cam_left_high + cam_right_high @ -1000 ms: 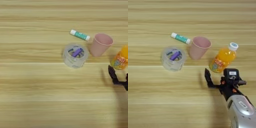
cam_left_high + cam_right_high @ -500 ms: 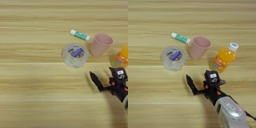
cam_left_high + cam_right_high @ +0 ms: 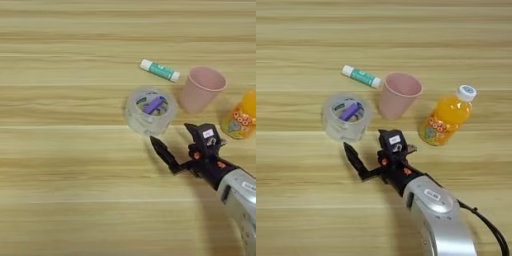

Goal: Move the objects on the table

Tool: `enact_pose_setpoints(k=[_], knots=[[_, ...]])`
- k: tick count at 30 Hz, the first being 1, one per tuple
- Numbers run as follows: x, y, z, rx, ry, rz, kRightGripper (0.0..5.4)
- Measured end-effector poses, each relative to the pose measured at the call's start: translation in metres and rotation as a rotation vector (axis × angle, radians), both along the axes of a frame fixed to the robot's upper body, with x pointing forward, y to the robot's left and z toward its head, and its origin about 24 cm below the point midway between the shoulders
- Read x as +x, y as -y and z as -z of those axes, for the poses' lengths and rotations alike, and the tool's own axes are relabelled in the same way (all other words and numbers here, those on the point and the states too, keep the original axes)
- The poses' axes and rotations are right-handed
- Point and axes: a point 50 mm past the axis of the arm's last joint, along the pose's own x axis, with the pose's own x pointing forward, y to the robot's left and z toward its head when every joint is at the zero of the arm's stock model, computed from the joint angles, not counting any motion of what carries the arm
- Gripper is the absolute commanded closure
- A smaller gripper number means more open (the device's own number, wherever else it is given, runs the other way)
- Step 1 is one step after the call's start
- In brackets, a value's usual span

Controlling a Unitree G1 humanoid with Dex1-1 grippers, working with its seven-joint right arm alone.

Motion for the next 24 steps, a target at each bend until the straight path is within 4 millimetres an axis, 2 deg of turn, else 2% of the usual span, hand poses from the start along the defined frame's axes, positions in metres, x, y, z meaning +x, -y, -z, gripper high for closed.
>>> enact_pose_setpoints(k=[5, 10, 24], knots=[[0.010, -0.004, 0.000, 0.013, 0.010, -0.016, 0.03], [0.012, -0.004, 0.000, 0.006, 0.015, -0.014, 0.03], [0.013, -0.004, -0.023, -0.108, 0.121, -0.052, 0.03]])
